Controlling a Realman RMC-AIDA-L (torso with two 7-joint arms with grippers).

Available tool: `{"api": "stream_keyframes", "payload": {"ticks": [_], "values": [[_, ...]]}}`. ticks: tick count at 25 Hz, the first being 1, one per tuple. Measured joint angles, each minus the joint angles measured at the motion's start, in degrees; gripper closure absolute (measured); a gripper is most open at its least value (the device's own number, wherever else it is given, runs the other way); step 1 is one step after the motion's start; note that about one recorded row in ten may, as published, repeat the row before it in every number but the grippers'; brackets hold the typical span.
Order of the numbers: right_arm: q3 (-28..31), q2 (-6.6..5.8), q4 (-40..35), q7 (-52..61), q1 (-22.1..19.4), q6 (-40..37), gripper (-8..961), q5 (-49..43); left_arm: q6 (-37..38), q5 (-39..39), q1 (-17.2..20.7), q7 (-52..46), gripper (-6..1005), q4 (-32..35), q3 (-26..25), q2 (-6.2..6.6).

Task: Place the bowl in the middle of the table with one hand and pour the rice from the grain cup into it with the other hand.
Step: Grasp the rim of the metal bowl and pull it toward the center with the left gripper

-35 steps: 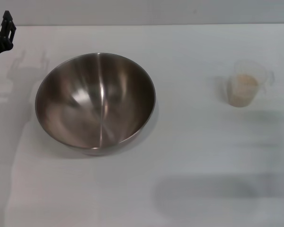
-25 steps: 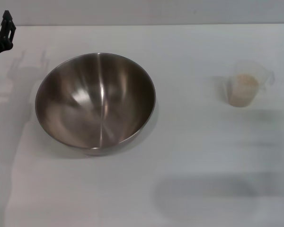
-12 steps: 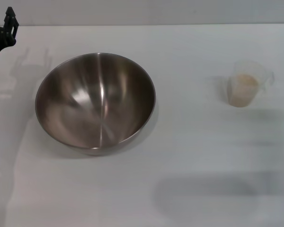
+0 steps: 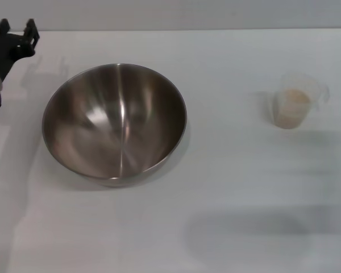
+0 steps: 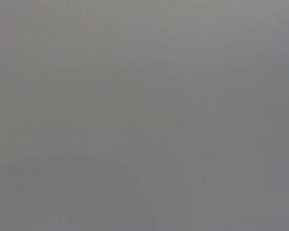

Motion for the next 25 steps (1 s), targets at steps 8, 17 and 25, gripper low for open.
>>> {"api": "stream_keyframes", "payload": {"ticks": [8, 17, 25], "values": [[0.1, 0.00, 0.0, -0.5, 0.6, 1.2, 386, 0.0, -27.5, 0.1, 3.3, 1.8, 498, -20.4, -5.9, 0.63], [0.1, 0.00, 0.0, -2.2, 1.8, 2.3, 386, 0.0, -59.7, -0.4, 5.1, 7.3, 516, -42.7, -12.7, -1.09], [0.1, 0.00, 0.0, -2.2, 2.4, 2.3, 387, 0.0, -75.6, -4.6, 5.9, 10.8, 531, -52.5, -13.8, -1.31]]}}
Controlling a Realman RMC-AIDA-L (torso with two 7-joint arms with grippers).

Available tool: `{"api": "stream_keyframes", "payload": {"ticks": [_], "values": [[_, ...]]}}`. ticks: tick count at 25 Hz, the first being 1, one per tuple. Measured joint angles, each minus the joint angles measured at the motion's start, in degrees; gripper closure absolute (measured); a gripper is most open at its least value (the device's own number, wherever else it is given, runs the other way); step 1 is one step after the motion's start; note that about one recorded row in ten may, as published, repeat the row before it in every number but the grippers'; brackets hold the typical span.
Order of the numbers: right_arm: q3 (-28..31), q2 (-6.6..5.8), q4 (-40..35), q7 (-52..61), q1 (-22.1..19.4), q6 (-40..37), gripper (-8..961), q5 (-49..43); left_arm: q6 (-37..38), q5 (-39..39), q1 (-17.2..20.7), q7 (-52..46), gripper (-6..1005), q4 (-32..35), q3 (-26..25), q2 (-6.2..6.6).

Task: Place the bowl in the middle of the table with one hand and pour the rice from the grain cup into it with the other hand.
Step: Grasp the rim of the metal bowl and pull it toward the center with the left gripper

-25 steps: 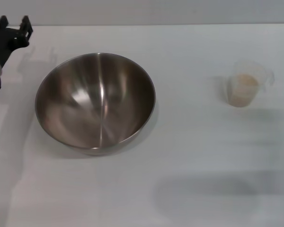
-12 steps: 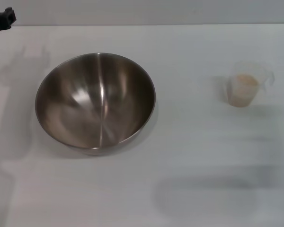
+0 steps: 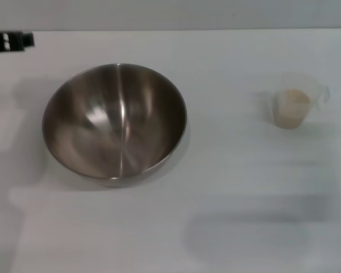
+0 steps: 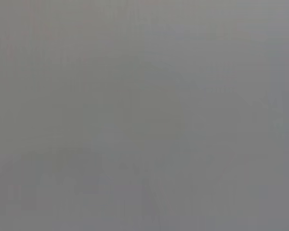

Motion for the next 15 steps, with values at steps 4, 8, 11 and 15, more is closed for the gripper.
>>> {"api": "stream_keyframes", "payload": {"ticks": [4, 8, 11, 15], "values": [[-0.2, -0.06, 0.0, 0.0, 0.1, 0.0, 387, 0.0, -10.0, -5.7, -0.6, 3.2, 539, -2.6, -1.8, 0.02], [-0.2, -0.08, 0.0, 0.0, 0.2, -0.1, 387, 0.0, -16.7, -5.9, -1.6, 3.2, 546, -4.4, -2.6, -0.08], [0.0, -0.12, 0.0, 0.0, 0.2, -0.2, 387, -0.1, -21.1, -5.9, -2.1, 3.1, 552, -5.0, -2.4, -0.14], [0.0, -0.17, 0.0, 0.0, 0.3, -0.4, 387, -0.3, -23.4, -5.9, -2.6, 3.2, 560, -4.6, -2.2, -0.16]]}}
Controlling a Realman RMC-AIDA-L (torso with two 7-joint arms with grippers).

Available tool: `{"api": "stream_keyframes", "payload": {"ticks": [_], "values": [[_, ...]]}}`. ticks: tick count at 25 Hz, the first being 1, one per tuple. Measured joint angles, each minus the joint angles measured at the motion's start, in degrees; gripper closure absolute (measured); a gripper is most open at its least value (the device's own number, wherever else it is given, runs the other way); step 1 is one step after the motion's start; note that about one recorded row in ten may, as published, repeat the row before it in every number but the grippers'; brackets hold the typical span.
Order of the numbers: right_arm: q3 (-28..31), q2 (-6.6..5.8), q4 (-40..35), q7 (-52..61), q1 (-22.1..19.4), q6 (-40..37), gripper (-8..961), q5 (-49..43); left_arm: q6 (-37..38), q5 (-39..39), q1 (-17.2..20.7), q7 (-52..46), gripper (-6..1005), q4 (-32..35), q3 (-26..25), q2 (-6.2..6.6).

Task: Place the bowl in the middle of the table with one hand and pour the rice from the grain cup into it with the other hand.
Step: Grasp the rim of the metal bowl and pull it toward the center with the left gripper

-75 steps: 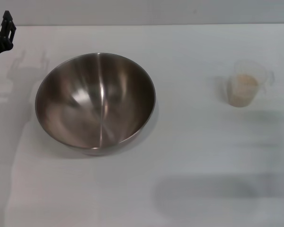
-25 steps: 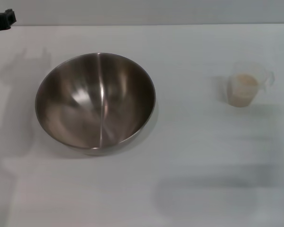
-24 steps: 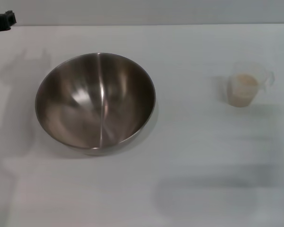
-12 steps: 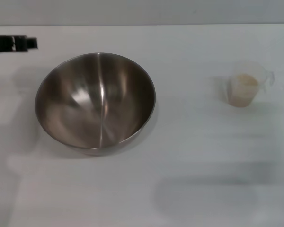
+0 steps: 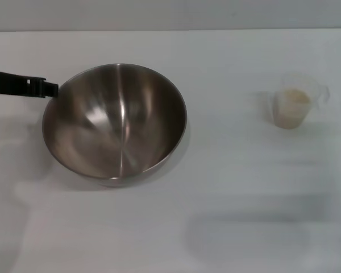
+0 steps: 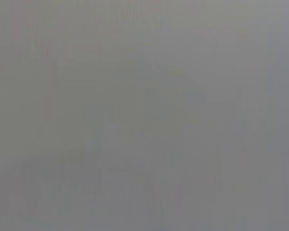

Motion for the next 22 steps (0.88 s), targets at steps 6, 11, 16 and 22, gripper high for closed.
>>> {"api": "stream_keyframes", "payload": {"ticks": [6, 11, 16, 22], "values": [[-0.1, -0.01, 0.0, 0.0, 0.2, -0.2, 387, -0.1, -1.9, 0.1, -0.5, 0.4, 571, 1.3, 0.0, -0.02], [-0.1, -0.01, 0.0, 0.0, 0.2, -0.5, 387, -0.1, -2.9, 0.3, -2.3, 0.6, 581, 4.9, -0.2, 0.01], [-0.1, -0.01, 0.0, 0.0, 0.0, -1.6, 387, -0.1, -3.0, 0.3, -3.0, 1.4, 590, 5.8, 0.1, -0.09], [0.0, -0.01, 0.0, 0.0, -0.1, -1.8, 387, -0.1, -1.2, 0.1, -3.5, 1.5, 602, 9.6, 0.0, -0.13]]}}
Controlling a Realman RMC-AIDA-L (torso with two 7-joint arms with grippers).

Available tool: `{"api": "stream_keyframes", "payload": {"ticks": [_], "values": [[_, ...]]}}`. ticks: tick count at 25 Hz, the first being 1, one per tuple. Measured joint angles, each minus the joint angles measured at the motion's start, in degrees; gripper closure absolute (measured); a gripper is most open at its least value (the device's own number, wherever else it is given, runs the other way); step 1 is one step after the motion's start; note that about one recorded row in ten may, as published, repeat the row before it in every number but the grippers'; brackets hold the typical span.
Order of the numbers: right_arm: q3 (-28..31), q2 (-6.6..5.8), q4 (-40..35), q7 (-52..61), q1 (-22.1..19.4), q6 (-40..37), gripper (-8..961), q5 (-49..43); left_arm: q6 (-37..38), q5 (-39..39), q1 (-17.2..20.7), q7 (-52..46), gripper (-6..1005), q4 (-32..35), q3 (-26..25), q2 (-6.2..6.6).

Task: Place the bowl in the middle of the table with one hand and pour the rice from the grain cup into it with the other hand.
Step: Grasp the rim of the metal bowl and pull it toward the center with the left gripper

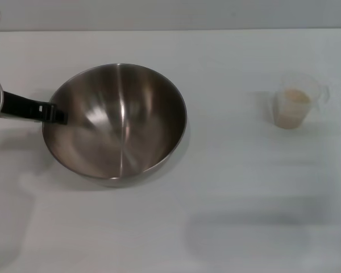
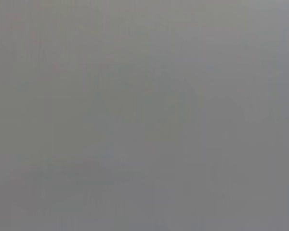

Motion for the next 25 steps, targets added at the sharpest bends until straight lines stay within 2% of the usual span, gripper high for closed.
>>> {"api": "stream_keyframes", "payload": {"ticks": [5, 9, 15, 21, 25], "values": [[-0.2, 0.00, 0.0, 0.0, -0.1, -1.1, 387, 0.0, 1.3, -0.1, -1.6, 0.4, 611, 5.0, -0.3, -0.09], [-0.3, 0.00, 0.0, 0.0, -0.2, -2.4, 387, 0.0, 1.6, -0.1, -2.1, 1.1, 619, 6.0, -0.3, 0.01], [-0.3, 0.00, 0.0, 0.0, -0.4, -3.4, 387, 0.0, 1.5, -0.4, -3.1, 2.7, 815, 6.1, 0.0, -0.13], [-0.2, 0.00, 0.0, 0.0, -0.5, -3.2, 387, 0.1, 1.8, 0.0, -3.5, 4.0, 966, 5.7, 2.0, -0.13], [-0.1, 0.00, 0.0, 0.0, -0.5, -3.0, 387, 0.2, 2.3, 0.1, -3.8, 4.3, 975, 6.0, 2.4, -0.11]]}}
